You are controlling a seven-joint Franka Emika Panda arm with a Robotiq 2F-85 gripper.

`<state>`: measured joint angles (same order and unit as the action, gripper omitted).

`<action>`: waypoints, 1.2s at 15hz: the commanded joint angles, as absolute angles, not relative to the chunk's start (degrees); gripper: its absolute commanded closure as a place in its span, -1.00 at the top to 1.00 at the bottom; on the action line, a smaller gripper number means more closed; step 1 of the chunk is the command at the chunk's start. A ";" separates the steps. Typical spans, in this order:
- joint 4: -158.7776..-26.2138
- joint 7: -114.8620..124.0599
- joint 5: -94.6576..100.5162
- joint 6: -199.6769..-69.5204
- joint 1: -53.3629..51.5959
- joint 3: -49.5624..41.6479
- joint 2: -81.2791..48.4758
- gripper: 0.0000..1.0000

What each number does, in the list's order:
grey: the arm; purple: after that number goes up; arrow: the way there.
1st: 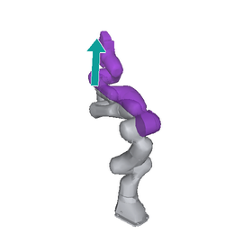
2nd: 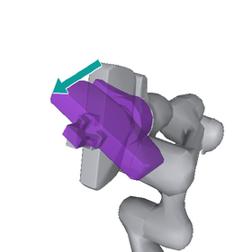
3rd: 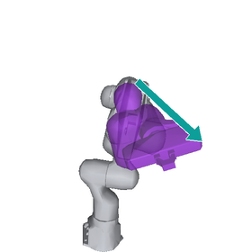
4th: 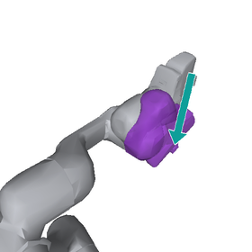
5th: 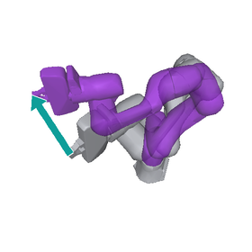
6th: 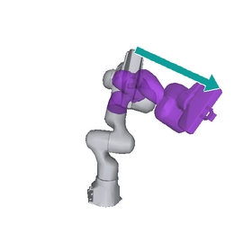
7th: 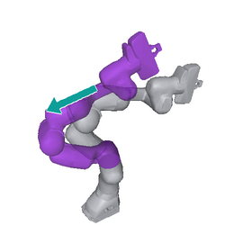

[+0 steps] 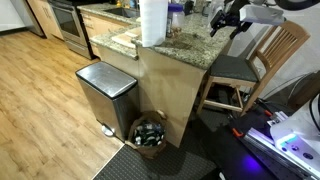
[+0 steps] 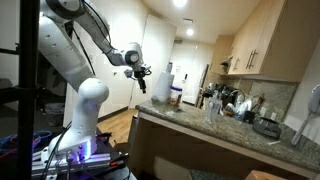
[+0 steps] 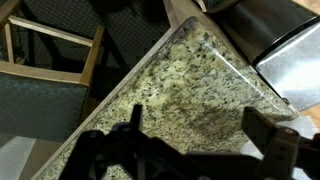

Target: Take the bottle on the tissue roll and put it on the table, then take the object and put it on the bottle

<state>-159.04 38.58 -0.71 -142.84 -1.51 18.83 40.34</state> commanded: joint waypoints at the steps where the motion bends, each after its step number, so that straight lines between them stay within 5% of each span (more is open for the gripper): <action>1: -158.53 37.88 0.68 -141.49 -0.61 19.39 40.58 1.00; 3: -150.65 48.92 -2.56 -138.88 -1.01 25.32 37.47 1.00; 11: -122.44 72.85 0.54 -131.70 6.84 25.41 29.01 1.00; 12: -130.11 69.15 0.40 -134.83 2.52 23.20 33.92 1.00; 18: -129.29 69.25 5.66 -138.08 4.09 23.99 31.92 1.00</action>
<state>-129.01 69.01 0.37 -134.56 3.13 23.79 33.13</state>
